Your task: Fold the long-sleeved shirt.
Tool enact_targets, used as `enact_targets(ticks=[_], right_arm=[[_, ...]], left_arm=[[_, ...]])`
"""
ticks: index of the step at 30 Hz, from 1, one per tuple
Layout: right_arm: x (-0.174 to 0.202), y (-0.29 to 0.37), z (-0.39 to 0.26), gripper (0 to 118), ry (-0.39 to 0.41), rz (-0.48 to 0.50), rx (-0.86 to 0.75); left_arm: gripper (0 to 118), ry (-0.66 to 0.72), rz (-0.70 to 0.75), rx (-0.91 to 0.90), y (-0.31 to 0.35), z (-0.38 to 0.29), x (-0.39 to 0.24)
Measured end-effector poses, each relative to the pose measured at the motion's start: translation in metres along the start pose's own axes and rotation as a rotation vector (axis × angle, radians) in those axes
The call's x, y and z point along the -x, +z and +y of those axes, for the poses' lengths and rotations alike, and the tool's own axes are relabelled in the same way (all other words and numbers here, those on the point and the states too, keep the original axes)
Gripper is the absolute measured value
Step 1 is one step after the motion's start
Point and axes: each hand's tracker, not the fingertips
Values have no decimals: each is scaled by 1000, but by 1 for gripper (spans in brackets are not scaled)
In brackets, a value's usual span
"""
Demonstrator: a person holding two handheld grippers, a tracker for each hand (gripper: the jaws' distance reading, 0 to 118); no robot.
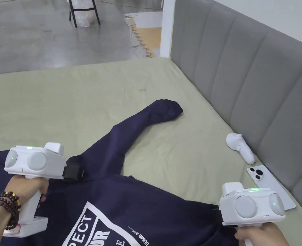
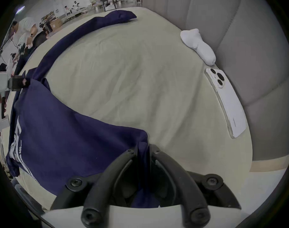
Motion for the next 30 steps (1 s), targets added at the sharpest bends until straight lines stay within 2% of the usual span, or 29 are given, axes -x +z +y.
enact_targets(ticks=[1,2,3,4,5,6,7,9,11,13,16,19,21,24,27,30], right_arm=[[-1,1,0,10,-3,5,1],[-5,1,2,10,-13,18,4],[-9,2,3,10,-23,32,8],[-13,6,5,10,-48,56,13],[-16,13,7,10,-67,87,3],[-19,23,10,10,-85,129,-37],[-21,37,16,10,-85,130,-75],[-20,69,35,10,-34,149,-157],[-19,107,65,10,1,209,-252],[-13,152,102,10,79,227,-329],[7,230,160,10,228,137,-520],[30,305,220,10,280,104,-705],[43,351,267,10,281,106,-769],[55,408,338,10,252,138,-848],[60,454,395,10,157,162,-923],[71,494,432,10,144,161,-948]], left_arm=[[90,-22,44,-12,-2,-6,-4],[90,-47,42,-73,5,-8,-10],[84,-26,36,-43,11,-7,-12],[60,-21,22,-51,22,-6,-12],[15,-16,-9,-71,28,-4,-2],[10,-15,-38,-103,44,-3,-1],[10,6,-49,-127,61,-1,1],[11,-1,-26,-191,99,0,4],[11,11,-23,-264,147,9,15],[11,80,-67,-386,200,23,31],[11,167,-92,-565,291,54,53],[11,143,-8,-672,366,104,69],[11,98,79,-734,407,141,76],[11,157,150,-822,464,194,90],[11,215,187,-926,512,230,92],[11,204,234,-1020,551,254,90]])
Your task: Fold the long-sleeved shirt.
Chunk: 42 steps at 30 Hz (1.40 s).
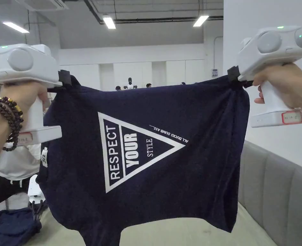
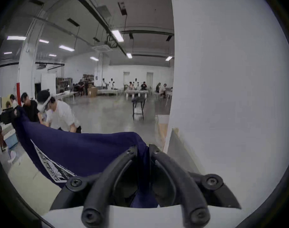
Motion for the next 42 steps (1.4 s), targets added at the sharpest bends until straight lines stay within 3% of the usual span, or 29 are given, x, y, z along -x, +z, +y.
enact_targets(ticks=[6,11,13,17,19,21,28,31,34,38,42], right_arm=[[10,-6,51,10,17,-94,-94],[5,-15,40,10,-15,-87,-90],[6,-26,17,10,-4,-88,-67],[13,-60,-56,10,93,-110,47],[13,-78,-98,10,73,-93,123],[17,-86,-149,10,3,-46,175],[29,-110,-283,10,-35,-15,371],[32,-95,-302,10,-19,-4,387],[19,-85,-311,10,-46,35,382],[14,-21,-338,10,-64,44,396],[12,55,-388,10,-55,53,407]], left_arm=[[11,22,20,-85,7,51,-8],[11,30,17,-52,3,38,-8],[11,11,12,-32,-3,14,-6],[11,19,11,103,-19,-56,-1],[11,22,14,146,-27,-96,1],[11,22,40,226,-34,-142,5],[11,134,52,404,-20,-275,25],[11,197,24,401,1,-293,34],[11,170,25,402,35,-303,33],[11,239,16,432,102,-317,34],[11,185,2,473,187,-353,28]])
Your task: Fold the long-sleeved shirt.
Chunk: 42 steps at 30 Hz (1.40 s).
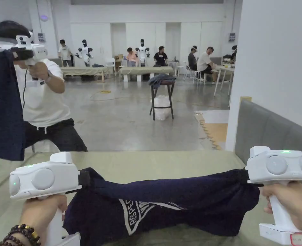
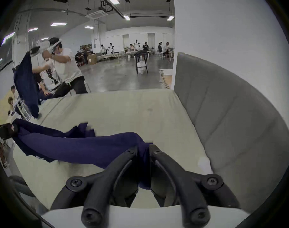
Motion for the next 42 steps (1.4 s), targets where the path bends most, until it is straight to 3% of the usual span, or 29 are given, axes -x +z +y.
enact_targets(ticks=[5,7,12,16,20,21,22,23,24,25,27,28,29,30,35,36,37,38,40,41,42], right_arm=[[-9,41,-131,10,28,14,135],[-17,42,-184,10,3,38,247],[-25,47,-291,10,74,50,510],[-26,41,-327,10,73,47,583],[-19,40,-318,13,93,30,569],[-17,43,-312,26,110,32,542],[-16,46,-305,68,123,35,507],[-16,50,-296,102,132,37,478],[-14,53,-286,118,142,42,445],[-12,58,-275,118,143,52,385],[-8,62,-252,113,153,48,323],[-6,62,-241,91,140,42,326],[-3,60,-231,53,130,42,317],[-1,54,-223,5,122,53,309],[11,22,-200,6,86,107,299],[13,14,-198,6,78,116,299],[15,6,-197,6,72,126,300],[18,-3,-197,6,70,137,307],[23,-27,-193,6,67,161,329],[25,-37,-194,6,66,166,337],[27,-46,-196,6,68,167,347]], left_arm=[[11,-92,-8,133,52,-133,24],[11,-52,5,213,61,-188,37],[11,-15,32,453,78,-289,67],[11,25,33,543,80,-323,77],[13,10,28,523,79,-314,67],[23,4,14,513,82,-307,61],[57,-8,14,499,84,-297,60],[89,-19,12,478,84,-286,59],[110,-36,22,453,84,-275,59],[105,-33,20,391,87,-261,57],[86,-14,14,325,81,-230,58],[63,1,15,305,74,-214,58],[35,6,17,269,71,-194,52],[7,-6,10,244,61,-179,49],[4,-60,5,202,-15,-92,14],[4,-68,-6,209,-37,-77,9],[13,-58,-6,206,-62,-63,13],[37,-60,0,198,-89,-50,10],[106,-75,6,205,-151,-29,8],[110,-92,19,241,-184,-24,8],[106,-113,36,283,-220,-19,9]])
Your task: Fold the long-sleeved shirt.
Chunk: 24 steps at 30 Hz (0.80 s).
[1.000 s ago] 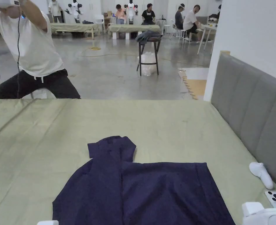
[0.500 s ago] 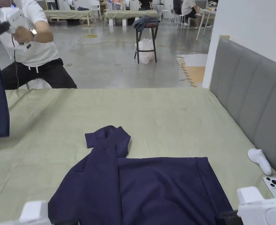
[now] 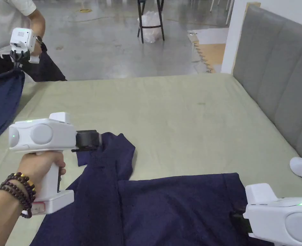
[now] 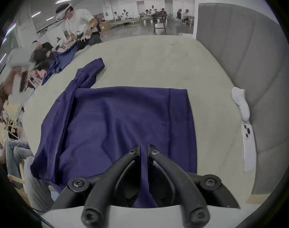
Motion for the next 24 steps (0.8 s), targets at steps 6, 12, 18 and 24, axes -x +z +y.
enact_targets(ticks=[6,12,18,24], right_arm=[[-4,-45,1,6,-17,43,65],[-11,-53,-8,6,-29,47,91],[-6,-29,-15,6,-41,41,73],[8,26,-20,6,-3,17,9]], left_arm=[[102,-73,159,182,-165,30,8],[76,-92,152,176,-191,26,10],[11,-166,121,77,-143,52,3],[11,-97,29,-144,28,60,-7]])
